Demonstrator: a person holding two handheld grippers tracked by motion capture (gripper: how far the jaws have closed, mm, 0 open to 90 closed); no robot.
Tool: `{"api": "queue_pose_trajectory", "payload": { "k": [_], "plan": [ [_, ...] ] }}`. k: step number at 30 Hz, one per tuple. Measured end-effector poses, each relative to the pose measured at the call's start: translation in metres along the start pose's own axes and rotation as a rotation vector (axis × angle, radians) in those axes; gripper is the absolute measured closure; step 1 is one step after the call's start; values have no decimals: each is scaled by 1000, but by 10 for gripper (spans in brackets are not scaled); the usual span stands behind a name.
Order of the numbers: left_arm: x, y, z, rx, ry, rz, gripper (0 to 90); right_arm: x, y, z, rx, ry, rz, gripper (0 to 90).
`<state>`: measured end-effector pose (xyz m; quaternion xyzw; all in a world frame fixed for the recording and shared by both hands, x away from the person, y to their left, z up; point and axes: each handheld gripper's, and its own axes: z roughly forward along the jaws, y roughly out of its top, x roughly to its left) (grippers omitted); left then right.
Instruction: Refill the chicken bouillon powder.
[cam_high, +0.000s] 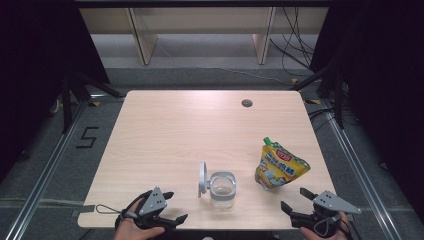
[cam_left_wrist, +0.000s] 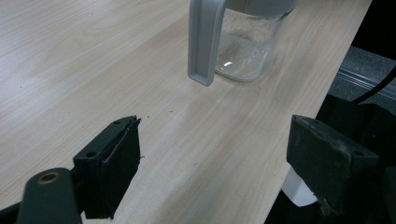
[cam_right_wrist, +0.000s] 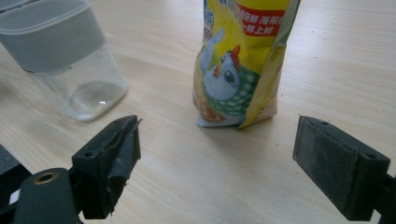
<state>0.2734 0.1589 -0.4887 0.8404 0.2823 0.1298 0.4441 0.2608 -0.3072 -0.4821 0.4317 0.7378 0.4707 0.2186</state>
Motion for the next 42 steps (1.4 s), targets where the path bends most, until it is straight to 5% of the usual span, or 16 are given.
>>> {"api": "queue_pose_trajectory", "payload": {
  "k": [5,8,10,14,19,21,22,23,32,34,37,42],
  "plan": [
    [-2,-1,2,-4,0,4,171,0,2,4,-8,4,25,159],
    [-2,-1,3,6,-5,4,171,-5,4,9,-36,7,-18,160],
    [-2,-1,3,13,-7,4,171,-2,4,12,-17,11,17,159],
    [-2,-2,5,13,-10,17,173,-10,8,20,-50,1,-23,159],
    [-3,-1,5,2,-10,0,174,-16,12,32,-92,14,30,161],
    [-2,-1,4,20,-7,16,174,-22,15,39,-96,13,-25,164],
    [-2,-1,4,21,-10,16,174,-19,15,40,-87,17,21,167],
    [-2,-1,4,26,-16,12,174,-22,16,42,-92,14,-13,169],
    [-2,-2,5,26,-14,24,175,-24,19,54,-100,18,5,189],
    [-2,-2,6,25,-20,26,175,-28,20,59,-121,11,-56,201],
    [-4,-1,5,26,-16,16,175,-28,22,62,-123,21,-62,212],
    [-3,-2,6,33,-17,21,176,-26,22,65,-154,33,-22,226]
  ]
}}
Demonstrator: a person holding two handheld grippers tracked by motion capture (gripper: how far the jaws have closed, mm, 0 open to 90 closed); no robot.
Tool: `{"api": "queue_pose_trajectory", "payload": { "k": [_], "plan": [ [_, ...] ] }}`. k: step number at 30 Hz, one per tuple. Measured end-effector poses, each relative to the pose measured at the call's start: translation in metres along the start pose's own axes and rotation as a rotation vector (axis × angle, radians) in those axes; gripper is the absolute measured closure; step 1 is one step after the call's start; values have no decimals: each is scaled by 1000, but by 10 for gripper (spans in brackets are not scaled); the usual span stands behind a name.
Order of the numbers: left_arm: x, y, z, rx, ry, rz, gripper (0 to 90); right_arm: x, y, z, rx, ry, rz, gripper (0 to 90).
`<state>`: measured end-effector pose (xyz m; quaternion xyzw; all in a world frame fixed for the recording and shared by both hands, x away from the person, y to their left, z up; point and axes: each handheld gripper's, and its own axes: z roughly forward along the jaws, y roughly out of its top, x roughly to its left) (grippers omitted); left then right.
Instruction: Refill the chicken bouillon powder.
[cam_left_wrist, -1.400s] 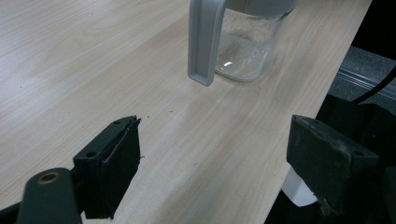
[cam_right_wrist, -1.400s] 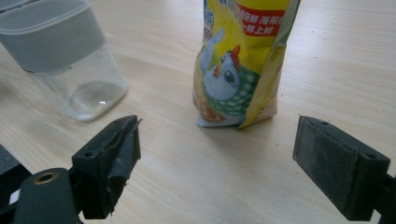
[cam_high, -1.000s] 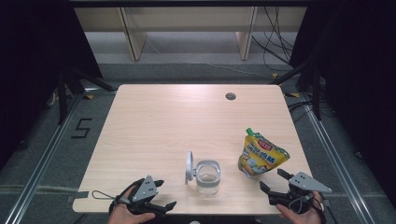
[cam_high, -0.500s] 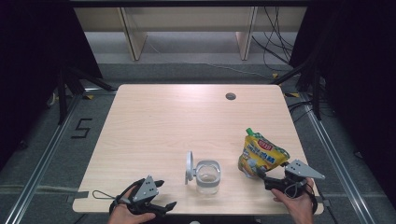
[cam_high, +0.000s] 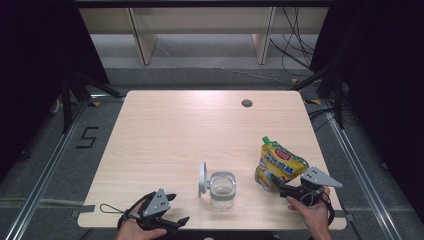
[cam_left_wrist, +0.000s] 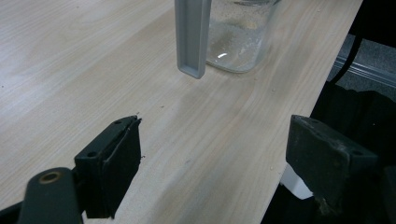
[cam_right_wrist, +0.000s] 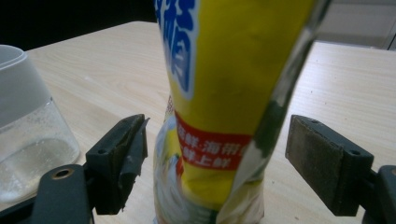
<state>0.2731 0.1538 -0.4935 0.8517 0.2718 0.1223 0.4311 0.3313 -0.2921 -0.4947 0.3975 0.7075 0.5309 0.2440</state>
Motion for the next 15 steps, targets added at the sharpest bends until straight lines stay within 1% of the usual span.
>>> {"api": "queue_pose_trajectory", "payload": {
  "k": [2,3,4,5,6,7,8,9,10,11,12,13,14,15],
  "plan": [
    [0,0,0,-4,1,-2,176,-1,1,0,9,-3,-3,233],
    [-1,0,1,-4,1,-3,177,1,0,0,6,5,22,240],
    [0,0,1,4,7,4,177,-1,1,3,-23,9,-12,248],
    [-1,-1,2,-11,3,-5,177,-2,1,5,-41,2,-14,264],
    [-1,-1,2,-11,3,-5,177,-2,1,5,-41,2,-14,264],
    [0,-1,2,-2,1,3,177,0,1,5,-37,-3,8,275],
    [0,0,1,10,-6,2,178,-2,1,6,-52,-6,-15,293],
    [1,0,1,15,-7,9,177,-3,1,7,-57,7,-14,296],
    [0,-1,2,6,-5,10,178,-4,1,8,-64,6,-26,302],
    [0,-1,2,6,-5,10,178,-4,1,8,-64,6,-26,302],
    [0,0,2,5,-5,25,178,-4,1,9,-71,6,-17,310],
    [0,0,2,9,-4,15,178,-4,1,9,-68,0,4,327],
    [0,0,2,9,-4,15,179,-4,1,11,-86,-5,-4,336],
    [0,0,2,9,-5,14,179,-4,1,11,-88,1,-13,336]
  ]
}}
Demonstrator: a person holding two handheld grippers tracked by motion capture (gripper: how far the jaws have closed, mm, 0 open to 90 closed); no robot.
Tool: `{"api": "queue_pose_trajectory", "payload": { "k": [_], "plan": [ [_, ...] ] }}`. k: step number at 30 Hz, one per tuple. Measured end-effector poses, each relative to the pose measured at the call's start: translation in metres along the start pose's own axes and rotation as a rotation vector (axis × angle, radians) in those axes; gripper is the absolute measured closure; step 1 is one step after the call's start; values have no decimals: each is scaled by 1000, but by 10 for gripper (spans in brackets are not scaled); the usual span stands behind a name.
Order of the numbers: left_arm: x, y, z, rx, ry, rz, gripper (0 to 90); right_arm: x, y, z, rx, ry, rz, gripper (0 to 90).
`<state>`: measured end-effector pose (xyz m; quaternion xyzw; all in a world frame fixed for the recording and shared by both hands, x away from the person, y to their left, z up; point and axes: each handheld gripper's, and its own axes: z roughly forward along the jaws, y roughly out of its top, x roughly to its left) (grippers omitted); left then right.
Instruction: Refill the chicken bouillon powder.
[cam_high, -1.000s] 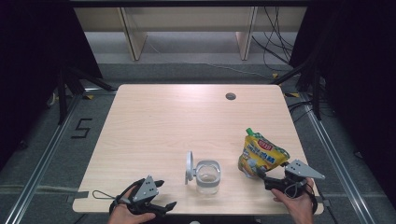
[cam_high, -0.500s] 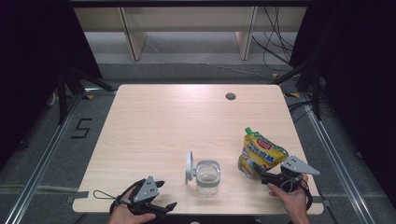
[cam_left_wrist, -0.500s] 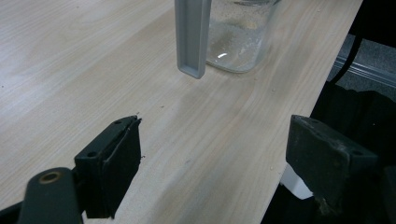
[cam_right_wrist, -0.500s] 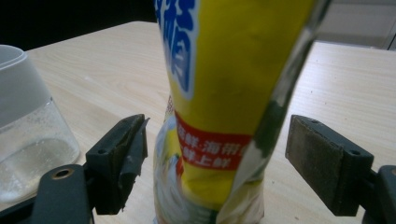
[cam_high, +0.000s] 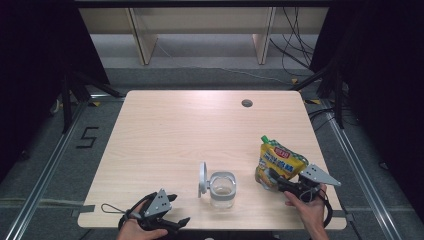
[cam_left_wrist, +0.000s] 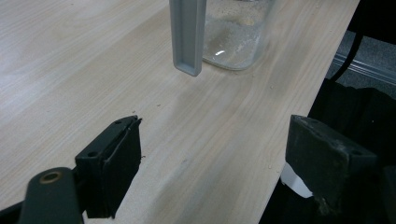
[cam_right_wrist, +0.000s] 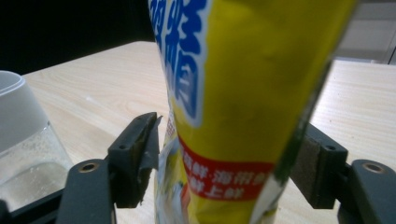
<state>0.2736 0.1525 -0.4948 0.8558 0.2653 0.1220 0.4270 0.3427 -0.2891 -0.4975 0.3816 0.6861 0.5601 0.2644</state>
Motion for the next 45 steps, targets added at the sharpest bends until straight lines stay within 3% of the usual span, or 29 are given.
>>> {"api": "queue_pose_trajectory", "payload": {
  "k": [2,4,6,8,10,13,14,18,21,22,24,26,29,33,35,37,42,45],
  "plan": [
    [-2,0,1,-11,-9,-27,179,2,0,0,0,-7,18,353],
    [0,0,0,6,0,1,179,2,-1,3,-22,0,-2,372],
    [0,0,0,2,4,-2,179,2,0,3,-2,19,-9,379],
    [0,0,-1,17,6,7,179,4,-1,5,-18,28,-11,395],
    [0,1,-1,16,8,8,179,4,0,5,-9,18,-28,398],
    [-2,0,2,-17,-10,-20,180,3,0,8,-8,39,-50,409],
    [-1,0,0,6,-2,-7,180,5,0,6,2,22,-27,418],
    [-1,0,1,0,-8,-3,180,5,0,7,-3,10,-36,416],
    [-1,0,1,0,-5,-1,180,5,0,9,1,24,-29,421],
    [-1,0,1,2,0,3,180,5,0,10,-8,6,-46,421],
    [-1,0,1,3,0,3,181,6,-1,12,-21,-12,-24,448],
    [-1,0,1,1,0,2,180,3,-1,14,-22,-2,-54,470],
    [-1,0,1,3,-1,4,181,4,0,14,-20,6,-26,486],
    [1,0,0,20,-5,19,181,6,0,14,-35,-16,-28,533],
    [0,1,0,20,-2,12,181,6,1,14,-41,-5,-26,558],
    [0,1,-1,17,-22,13,181,8,2,13,-23,-12,-38,596],
    [-1,1,-1,11,-17,12,181,12,6,14,-17,9,-47,615],
    [0,1,-1,14,1,16,181,14,7,13,-13,-7,-46,622]
  ]
}}
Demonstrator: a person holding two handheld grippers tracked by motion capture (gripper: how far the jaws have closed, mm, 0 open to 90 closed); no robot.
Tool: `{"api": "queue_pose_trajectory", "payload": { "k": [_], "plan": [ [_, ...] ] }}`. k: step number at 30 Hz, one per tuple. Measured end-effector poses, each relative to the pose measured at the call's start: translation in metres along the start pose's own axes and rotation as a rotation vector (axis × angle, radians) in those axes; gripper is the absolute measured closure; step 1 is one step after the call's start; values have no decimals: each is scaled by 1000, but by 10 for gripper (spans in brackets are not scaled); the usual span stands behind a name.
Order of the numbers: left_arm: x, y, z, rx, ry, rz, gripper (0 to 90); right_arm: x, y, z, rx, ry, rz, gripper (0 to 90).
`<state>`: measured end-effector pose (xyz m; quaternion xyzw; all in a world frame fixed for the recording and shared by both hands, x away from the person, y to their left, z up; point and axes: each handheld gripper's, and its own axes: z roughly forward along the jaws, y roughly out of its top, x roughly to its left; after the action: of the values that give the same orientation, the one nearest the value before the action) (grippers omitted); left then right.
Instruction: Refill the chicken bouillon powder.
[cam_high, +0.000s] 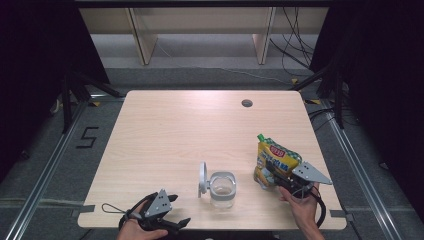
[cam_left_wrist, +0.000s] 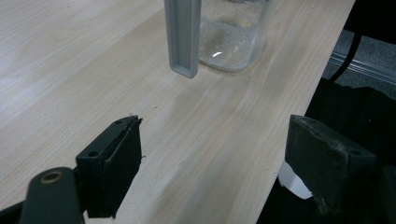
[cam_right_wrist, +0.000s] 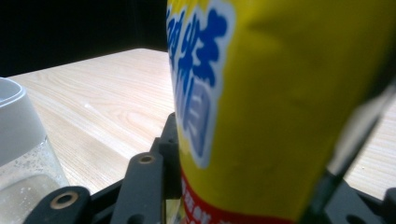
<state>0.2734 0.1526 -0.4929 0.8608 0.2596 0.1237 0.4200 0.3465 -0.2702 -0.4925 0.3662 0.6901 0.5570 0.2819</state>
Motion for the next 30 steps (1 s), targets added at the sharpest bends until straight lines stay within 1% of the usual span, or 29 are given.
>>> {"api": "queue_pose_trajectory", "payload": {
  "k": [1,2,3,4,5,6,7,8,9,10,12,13,14,15,16,17,18,19,20,21,22,23,24,25,26,27,28,29,30],
  "plan": [
    [0,0,0,0,0,0,181,1,0,-1,7,-6,4,625],
    [0,0,0,-2,-1,-1,181,3,2,-1,13,4,3,628],
    [-1,0,1,-18,-1,-15,182,3,5,-1,29,19,-31,633],
    [-1,0,1,-18,-1,-15,182,3,5,-1,29,19,-31,633],
    [-1,0,1,-18,-7,-20,182,3,6,-1,9,1,-53,635],
    [-1,0,0,-14,-15,-21,182,5,6,-2,28,7,-40,636],
    [0,0,0,-16,-10,-17,182,6,8,-3,41,3,-56,638],
    [0,0,0,-16,-10,-17,182,6,8,-3,41,3,-56,638],
    [-1,0,0,-34,-5,-21,182,9,10,-5,56,-1,-78,639],
    [-1,0,1,-42,-6,-30,182,9,12,-4,50,1,-98,641],
    [-1,0,0,-41,-6,-28,182,10,13,-6,54,2,-105,641],
    [0,0,-1,-30,-5,-15,182,11,15,-7,58,2,-117,643],
    [0,0,-1,-33,-3,-19,182,11,18,-9,38,-4,-166,645],
    [0,0,-1,-33,-3,-19,182,11,18,-9,38,-4,-166,645],
    [0,0,0,-33,-3,-19,182,12,21,-11,31,-16,-194,645],
    [0,0,-1,-31,-5,-15,182,13,24,-14,45,-19,-226,645],
    [2,0,-2,-10,-4,23,182,15,26,-16,46,-18,-222,645],
    [1,0,-2,-7,-11,-1,182,17,29,-19,40,-21,-262,646],
    [1,0,-2,-7,-11,-1,182,17,29,-19,40,-21,-262,646],
    [1,-1,-1,-16,1,-5,182,18,31,-22,49,-23,-285,646],
    [1,-1,-1,-16,6,-2,182,20,33,-24,57,-22,-301,646],
    [1,-1,-1,-16,7,-2,182,22,35,-27,69,-9,-318,647],
    [1,-1,-1,-17,6,0,182,25,36,-28,69,-14,-327,648],
    [2,-1,-1,-17,0,3,182,28,39,-31,78,-14,-363,649],
    [2,-1,-1,-17,0,3,182,28,39,-31,78,-14,-363,649],
    [3,0,-1,-15,0,29,182,31,40,-32,86,-11,-373,649],
    [2,-1,0,-29,2,16,182,32,41,-33,88,-12,-397,650],
    [0,-1,0,-27,3,-23,182,36,44,-34,107,-11,-450,651],
    [0,-1,0,-27,3,-23,182,36,44,-34,107,-11,-450,651]
  ]
}}
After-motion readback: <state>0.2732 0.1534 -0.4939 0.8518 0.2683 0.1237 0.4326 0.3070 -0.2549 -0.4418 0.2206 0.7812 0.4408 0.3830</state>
